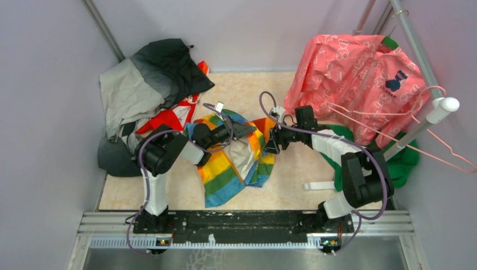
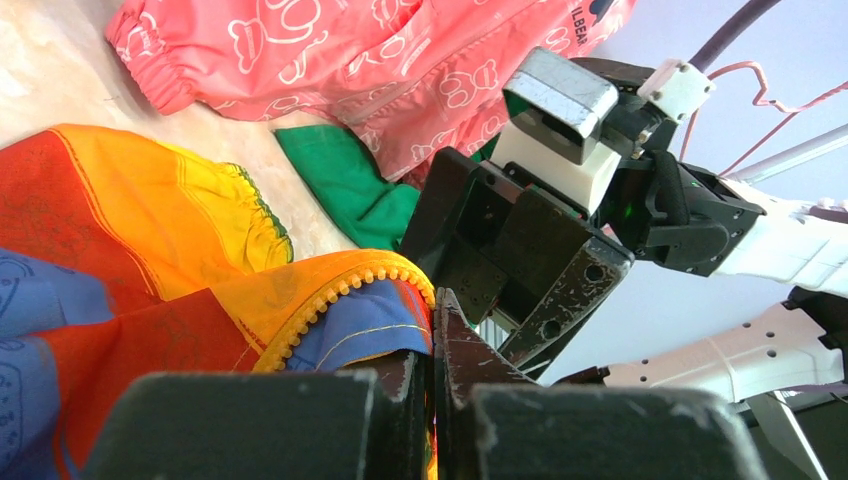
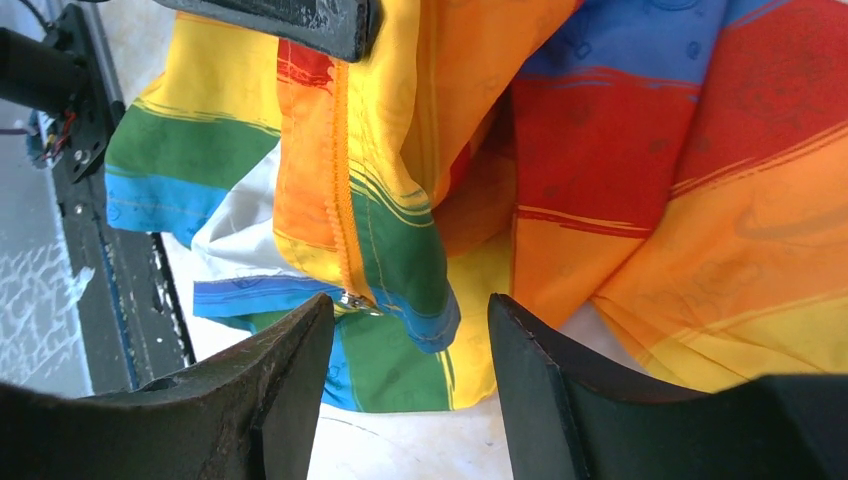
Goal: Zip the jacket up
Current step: Adjust the jacket at the center of the board.
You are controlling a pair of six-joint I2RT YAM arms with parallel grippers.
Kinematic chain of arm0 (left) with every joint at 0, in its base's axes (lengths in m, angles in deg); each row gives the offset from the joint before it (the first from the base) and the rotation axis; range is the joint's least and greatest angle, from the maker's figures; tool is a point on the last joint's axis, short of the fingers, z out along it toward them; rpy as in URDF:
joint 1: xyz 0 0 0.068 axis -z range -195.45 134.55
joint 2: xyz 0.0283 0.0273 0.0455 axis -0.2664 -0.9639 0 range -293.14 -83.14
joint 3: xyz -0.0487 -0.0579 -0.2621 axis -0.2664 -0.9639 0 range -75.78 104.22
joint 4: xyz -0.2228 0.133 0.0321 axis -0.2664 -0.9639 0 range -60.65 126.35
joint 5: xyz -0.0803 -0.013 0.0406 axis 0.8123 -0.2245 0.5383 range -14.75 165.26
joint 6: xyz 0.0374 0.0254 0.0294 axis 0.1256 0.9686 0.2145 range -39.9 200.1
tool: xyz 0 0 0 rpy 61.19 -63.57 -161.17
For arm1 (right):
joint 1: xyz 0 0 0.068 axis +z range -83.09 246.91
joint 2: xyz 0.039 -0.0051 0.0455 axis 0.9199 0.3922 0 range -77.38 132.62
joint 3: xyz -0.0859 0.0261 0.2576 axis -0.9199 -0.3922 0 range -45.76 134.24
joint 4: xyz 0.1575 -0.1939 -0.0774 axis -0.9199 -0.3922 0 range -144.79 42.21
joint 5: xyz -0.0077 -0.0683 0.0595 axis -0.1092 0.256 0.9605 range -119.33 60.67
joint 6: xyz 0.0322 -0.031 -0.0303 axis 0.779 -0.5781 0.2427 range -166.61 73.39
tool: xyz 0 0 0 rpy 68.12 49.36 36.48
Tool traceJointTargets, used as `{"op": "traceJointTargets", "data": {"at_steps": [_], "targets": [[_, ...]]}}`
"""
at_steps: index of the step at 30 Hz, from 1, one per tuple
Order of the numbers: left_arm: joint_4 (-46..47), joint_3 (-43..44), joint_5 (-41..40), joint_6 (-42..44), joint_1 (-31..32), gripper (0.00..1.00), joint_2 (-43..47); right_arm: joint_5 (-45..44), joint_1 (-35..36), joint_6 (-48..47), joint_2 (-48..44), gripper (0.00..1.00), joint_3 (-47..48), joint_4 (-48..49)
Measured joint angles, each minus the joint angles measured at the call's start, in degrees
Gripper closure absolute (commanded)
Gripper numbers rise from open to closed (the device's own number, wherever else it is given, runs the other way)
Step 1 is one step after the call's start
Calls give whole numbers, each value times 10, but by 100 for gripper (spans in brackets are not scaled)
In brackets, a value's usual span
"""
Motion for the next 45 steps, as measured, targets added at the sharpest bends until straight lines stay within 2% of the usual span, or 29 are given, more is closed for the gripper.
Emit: {"op": "traceJointTargets", "data": {"at_steps": [7, 19, 25, 31, 42, 45], "targets": [[0, 0, 6, -1, 0, 100, 1, 28, 0, 0, 42, 47, 0, 7], [1, -1, 9, 0, -1, 100, 3, 57, -2, -21, 66, 99, 2, -16], [0, -7, 7, 38, -6, 100, 11, 8, -5, -61, 5, 100, 6, -69], [-43, 1, -5, 126, -7, 100, 31, -68, -5, -112, -47, 100, 35, -124], [-201, 97, -43, 274, 31, 99, -7, -236, -4, -154, -17, 100, 60, -183], [-239, 109, -67, 298, 41, 90, -21, -267, -4, -156, -2, 100, 61, -188]]}}
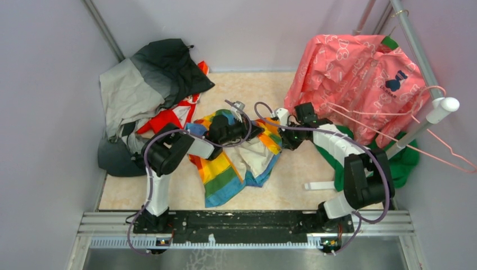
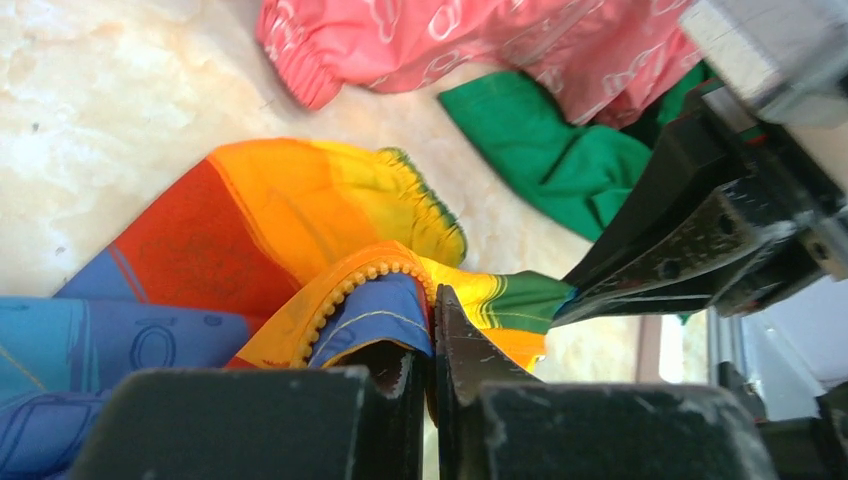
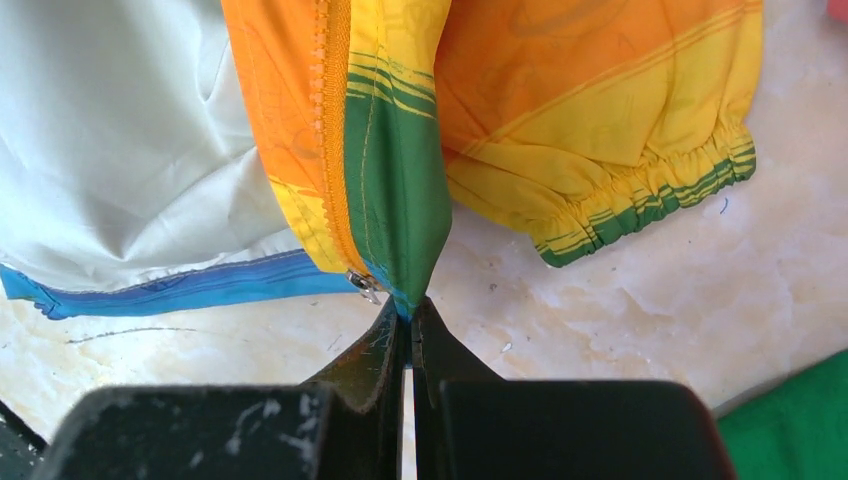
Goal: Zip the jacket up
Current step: Adjust the jacket at the center of the board.
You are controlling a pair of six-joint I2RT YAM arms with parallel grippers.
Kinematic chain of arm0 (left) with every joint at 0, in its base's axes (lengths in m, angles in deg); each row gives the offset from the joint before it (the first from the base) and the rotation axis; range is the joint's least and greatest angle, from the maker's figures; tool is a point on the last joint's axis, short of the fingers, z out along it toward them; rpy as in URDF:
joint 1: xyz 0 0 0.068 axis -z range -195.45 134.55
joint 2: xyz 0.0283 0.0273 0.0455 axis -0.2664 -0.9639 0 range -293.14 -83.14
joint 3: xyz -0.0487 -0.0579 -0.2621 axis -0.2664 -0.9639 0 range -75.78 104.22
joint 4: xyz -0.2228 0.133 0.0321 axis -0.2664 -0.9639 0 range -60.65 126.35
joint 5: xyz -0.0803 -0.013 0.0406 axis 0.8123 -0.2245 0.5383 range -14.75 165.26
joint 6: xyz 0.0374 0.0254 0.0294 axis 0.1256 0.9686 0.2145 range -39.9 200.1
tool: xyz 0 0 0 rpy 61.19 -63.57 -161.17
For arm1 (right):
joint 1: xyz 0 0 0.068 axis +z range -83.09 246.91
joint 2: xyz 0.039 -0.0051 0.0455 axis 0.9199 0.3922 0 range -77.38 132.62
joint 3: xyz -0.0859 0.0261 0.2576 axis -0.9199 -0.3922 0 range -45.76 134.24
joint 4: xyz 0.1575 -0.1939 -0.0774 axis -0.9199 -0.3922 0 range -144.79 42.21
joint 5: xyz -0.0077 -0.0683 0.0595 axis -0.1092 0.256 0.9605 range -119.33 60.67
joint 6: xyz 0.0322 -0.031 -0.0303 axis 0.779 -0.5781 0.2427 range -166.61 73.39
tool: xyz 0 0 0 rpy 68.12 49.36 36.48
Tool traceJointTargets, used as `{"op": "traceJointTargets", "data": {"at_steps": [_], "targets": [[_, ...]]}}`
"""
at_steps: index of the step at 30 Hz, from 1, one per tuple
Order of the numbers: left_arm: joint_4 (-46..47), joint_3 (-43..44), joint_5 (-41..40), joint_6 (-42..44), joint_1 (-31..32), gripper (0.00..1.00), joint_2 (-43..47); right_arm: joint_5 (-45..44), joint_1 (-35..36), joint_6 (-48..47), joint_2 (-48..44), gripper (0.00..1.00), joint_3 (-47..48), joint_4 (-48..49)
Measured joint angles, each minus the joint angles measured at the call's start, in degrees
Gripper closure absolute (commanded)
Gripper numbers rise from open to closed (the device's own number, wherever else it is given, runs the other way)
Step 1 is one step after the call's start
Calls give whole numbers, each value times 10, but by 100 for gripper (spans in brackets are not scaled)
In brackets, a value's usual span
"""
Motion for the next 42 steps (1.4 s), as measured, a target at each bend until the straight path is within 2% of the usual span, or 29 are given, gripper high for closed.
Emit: {"op": "traceJointTargets", "data": {"at_steps": [4, 7, 9, 19, 22, 26, 31, 33, 35, 38, 39, 42], "targets": [[-31, 2, -28, 25, 5, 71, -4, -17, 0, -5, 2, 100, 0, -12], [-49, 1, -52, 42, -8, 47, -1, -31, -1, -8, 2, 100, 0, -35], [-62, -8, -64, 49, -14, 41, 13, -33, -1, -10, 2, 100, 0, -43], [-158, -87, -75, 54, -26, 33, 233, -20, -1, -19, -1, 100, 0, -64], [-197, -130, -96, 42, -26, 27, 273, -13, -1, -21, -6, 100, 0, -64], [-272, -175, -146, 23, -26, 27, 287, -5, -1, -23, -11, 100, 0, -64], [-349, -171, -182, 2, -26, 29, 284, -2, -1, -23, -12, 100, 0, -64], [-362, -160, -183, -4, -26, 35, 275, -2, -1, -23, -12, 100, 0, -64], [-368, -149, -182, -10, -26, 51, 263, -2, -1, -23, -12, 100, 0, -64], [-377, -131, -180, -12, -28, 82, 243, -2, -1, -23, -12, 100, 0, -64], [-381, -123, -180, -12, -30, 88, 235, -2, -1, -24, -12, 100, 0, -64], [-396, -101, -184, -9, -40, 91, 215, -6, -1, -24, -12, 100, 0, -64]]}}
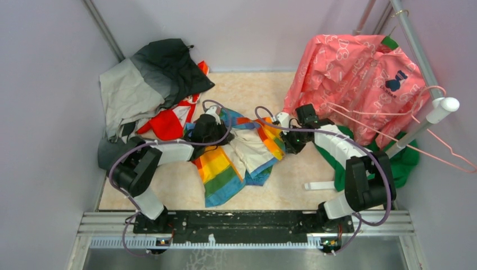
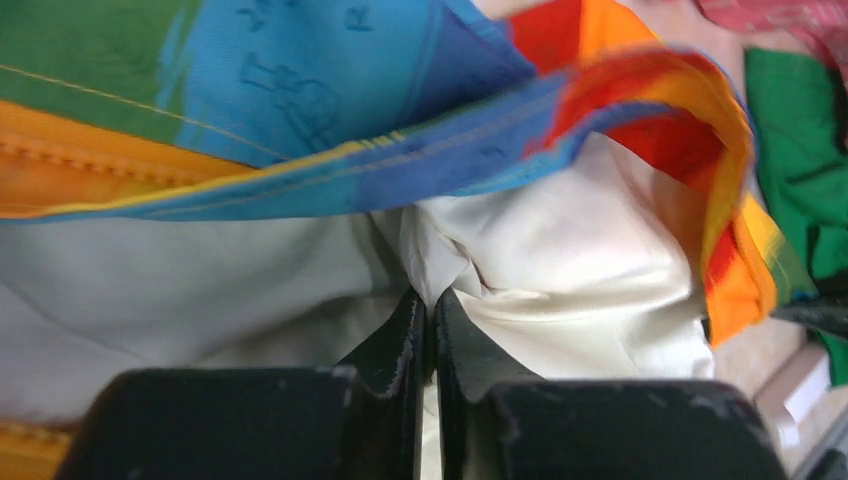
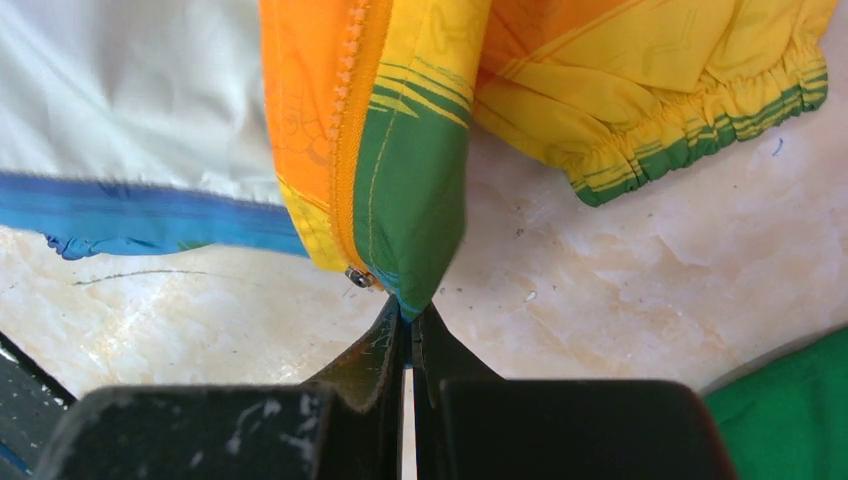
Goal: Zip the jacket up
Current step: Adjust the jacket at the center of the board, then place the jacket at the center of the board.
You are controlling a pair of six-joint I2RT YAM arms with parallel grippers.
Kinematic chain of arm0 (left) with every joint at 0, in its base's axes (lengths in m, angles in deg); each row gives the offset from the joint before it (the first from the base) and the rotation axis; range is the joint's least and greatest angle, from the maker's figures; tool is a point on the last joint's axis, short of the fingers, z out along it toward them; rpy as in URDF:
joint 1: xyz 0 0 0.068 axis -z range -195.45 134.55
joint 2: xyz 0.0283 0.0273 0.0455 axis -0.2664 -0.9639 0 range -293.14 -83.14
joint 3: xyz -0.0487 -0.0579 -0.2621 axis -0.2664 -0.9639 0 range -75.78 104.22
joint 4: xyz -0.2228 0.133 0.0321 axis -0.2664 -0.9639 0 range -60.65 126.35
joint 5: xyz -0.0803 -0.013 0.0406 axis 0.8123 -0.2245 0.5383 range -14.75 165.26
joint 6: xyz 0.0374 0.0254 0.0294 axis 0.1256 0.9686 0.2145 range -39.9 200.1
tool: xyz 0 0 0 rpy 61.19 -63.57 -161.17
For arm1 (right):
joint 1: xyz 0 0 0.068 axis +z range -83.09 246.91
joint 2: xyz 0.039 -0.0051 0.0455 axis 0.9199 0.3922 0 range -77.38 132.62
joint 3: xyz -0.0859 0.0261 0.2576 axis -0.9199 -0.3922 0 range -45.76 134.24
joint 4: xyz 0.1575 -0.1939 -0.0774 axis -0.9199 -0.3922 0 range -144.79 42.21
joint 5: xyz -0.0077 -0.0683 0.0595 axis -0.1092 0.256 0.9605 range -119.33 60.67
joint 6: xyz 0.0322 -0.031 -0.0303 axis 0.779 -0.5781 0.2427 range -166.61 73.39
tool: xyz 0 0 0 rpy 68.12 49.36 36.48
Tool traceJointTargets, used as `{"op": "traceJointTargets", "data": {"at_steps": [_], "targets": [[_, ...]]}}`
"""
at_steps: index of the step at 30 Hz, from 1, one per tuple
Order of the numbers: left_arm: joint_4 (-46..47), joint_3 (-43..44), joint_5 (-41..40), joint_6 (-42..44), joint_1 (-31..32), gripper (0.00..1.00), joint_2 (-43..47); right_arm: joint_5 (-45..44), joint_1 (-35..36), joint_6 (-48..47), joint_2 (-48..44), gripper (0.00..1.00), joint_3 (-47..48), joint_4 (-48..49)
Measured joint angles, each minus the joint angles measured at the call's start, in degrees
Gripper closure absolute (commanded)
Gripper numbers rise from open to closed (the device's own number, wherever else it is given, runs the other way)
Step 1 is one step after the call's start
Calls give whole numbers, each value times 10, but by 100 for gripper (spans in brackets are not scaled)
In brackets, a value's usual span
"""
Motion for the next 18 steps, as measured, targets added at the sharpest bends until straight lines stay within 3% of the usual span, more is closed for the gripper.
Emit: {"op": "traceJointTargets", "data": {"at_steps": [5, 10, 18], "targets": [[-14, 24, -35, 2, -29, 88, -18, -30, 0, 1, 0, 100, 0, 4], [-18, 42, -11, 13, -37, 59, -35, -31, 1, 0, 0, 100, 0, 5], [14, 6, 97, 19, -38, 45, 2, 17, 1, 8, -3, 100, -1, 6]]}}
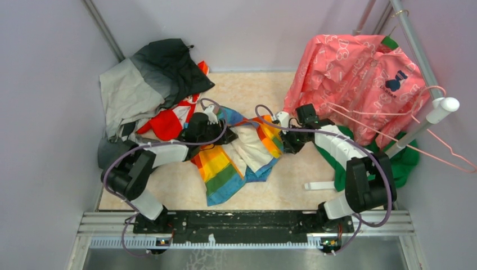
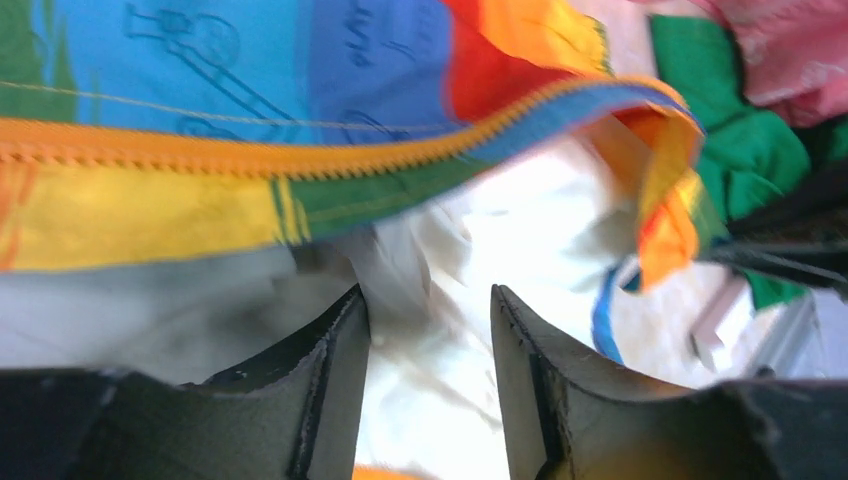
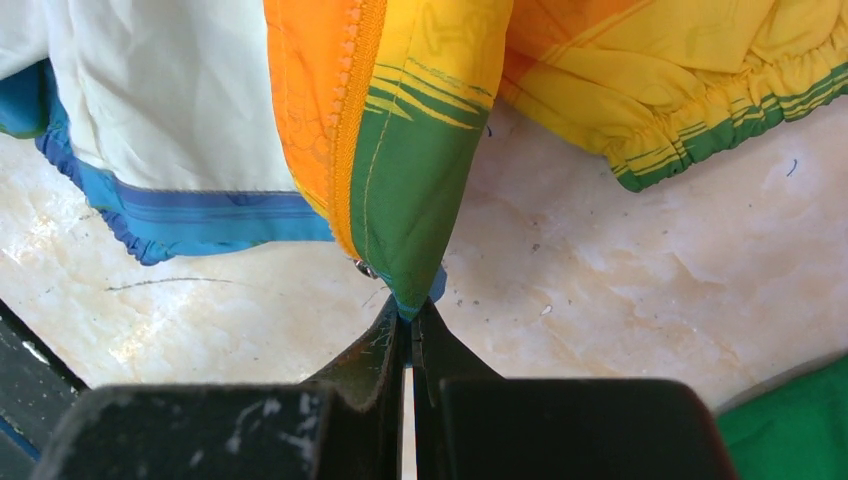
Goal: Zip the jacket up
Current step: Place the jacket at the center of the board.
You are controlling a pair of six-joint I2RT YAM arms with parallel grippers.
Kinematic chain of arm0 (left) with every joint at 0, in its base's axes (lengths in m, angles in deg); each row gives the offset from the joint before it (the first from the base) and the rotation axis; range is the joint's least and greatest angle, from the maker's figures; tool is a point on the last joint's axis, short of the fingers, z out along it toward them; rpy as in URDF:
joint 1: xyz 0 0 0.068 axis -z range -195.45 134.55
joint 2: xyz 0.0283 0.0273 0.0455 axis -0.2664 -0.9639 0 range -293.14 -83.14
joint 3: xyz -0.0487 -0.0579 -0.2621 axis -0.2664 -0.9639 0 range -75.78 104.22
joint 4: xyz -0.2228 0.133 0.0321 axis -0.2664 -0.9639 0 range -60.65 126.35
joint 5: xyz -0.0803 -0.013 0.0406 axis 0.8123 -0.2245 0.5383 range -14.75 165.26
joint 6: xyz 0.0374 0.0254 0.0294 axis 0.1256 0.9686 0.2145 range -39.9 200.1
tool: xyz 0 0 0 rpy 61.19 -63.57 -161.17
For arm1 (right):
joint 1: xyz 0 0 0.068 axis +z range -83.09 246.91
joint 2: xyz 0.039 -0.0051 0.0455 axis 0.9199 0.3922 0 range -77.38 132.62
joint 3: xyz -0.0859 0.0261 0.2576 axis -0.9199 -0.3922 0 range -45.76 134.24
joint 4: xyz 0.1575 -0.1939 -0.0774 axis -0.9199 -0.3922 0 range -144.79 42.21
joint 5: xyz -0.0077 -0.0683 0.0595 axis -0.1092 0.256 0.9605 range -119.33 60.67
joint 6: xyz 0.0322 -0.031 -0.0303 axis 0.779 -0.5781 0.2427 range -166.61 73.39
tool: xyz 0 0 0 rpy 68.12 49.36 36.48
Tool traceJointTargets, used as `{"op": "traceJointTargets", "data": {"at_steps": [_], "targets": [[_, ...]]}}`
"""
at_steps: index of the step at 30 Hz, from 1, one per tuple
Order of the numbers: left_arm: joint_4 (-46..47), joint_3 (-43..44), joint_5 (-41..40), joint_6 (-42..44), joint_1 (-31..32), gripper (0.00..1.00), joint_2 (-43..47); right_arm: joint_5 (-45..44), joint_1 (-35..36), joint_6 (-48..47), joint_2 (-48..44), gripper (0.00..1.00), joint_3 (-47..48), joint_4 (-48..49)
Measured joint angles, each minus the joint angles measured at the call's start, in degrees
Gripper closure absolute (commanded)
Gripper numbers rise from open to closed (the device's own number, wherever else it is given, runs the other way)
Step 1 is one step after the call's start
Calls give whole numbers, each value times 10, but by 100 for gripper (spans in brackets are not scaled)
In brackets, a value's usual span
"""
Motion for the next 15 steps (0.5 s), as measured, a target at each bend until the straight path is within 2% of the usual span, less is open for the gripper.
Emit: {"op": "traceJointTargets", "data": {"at_steps": [5, 9, 15], "targets": [[14, -50, 50, 0, 0, 37, 89, 1, 0, 14, -6, 100, -4, 16], [23, -82, 83, 0, 0, 36, 159, 0, 0, 19, 5, 100, -4, 23], [52, -120, 124, -17, 0, 36, 228, 3, 0, 24, 27, 90, -5, 22]]}}
